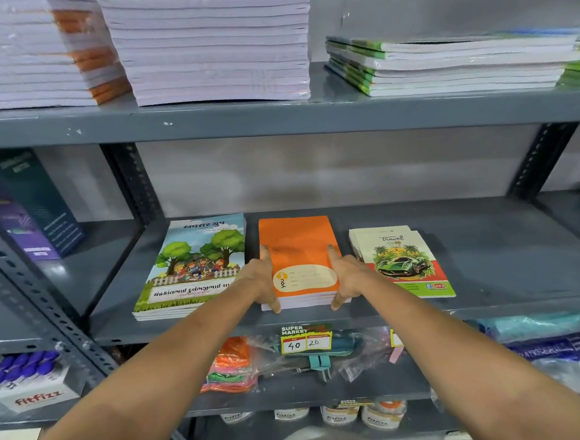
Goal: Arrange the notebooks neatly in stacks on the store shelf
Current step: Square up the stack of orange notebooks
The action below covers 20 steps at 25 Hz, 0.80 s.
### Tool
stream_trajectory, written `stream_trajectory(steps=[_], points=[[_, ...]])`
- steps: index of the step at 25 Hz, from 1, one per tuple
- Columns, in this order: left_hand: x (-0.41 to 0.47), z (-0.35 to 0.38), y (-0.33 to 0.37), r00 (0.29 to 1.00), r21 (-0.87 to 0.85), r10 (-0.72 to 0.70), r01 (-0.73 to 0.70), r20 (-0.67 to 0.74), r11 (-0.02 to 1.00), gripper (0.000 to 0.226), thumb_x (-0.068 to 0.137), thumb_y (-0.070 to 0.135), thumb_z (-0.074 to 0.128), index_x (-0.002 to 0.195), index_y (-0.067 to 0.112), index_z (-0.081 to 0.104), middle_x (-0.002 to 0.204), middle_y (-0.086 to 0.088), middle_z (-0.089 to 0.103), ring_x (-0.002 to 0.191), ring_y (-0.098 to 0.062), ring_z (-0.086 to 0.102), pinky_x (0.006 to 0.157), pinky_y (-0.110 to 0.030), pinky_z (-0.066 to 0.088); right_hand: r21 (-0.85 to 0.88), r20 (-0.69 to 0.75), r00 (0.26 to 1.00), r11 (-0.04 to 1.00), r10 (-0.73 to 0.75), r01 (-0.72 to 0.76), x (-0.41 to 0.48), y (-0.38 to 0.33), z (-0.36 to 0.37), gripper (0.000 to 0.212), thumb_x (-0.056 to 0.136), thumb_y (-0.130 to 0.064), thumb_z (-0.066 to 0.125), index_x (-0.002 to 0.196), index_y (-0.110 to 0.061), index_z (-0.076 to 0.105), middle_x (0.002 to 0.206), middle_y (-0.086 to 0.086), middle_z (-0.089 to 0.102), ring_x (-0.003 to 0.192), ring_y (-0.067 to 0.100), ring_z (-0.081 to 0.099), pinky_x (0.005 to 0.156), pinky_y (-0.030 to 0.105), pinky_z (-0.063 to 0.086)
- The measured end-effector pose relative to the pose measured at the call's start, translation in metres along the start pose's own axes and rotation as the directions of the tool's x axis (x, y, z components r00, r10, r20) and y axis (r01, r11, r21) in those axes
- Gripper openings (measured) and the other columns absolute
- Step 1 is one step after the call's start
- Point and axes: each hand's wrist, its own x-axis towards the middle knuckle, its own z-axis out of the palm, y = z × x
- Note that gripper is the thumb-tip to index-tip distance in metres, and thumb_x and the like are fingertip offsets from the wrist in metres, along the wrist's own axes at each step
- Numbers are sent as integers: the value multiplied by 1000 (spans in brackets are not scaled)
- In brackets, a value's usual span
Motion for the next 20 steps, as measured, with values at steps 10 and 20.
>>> stream_trajectory(steps=[10,20], points=[[-21,-48,-57,997,-564,19,25,73,826,75,61,25,90,124,5,56,119,-10,65,94,-20,68,72,-20,57,-165,-68,997,985,35,-46,-15,-43,-21,123,53,-46,91,147,-9,21,149,14,30,140,35,26,112,47,34],[-44,-28,-198,988,-204,-116,95,-97,974,69,66,47,82,127,24,60,130,-2,61,119,-22,57,96,-28,45,-171,-207,927,945,-311,279,-13,-180,16,59,77,-14,70,130,-11,47,123,13,51,115,32,51,85,37,49]])
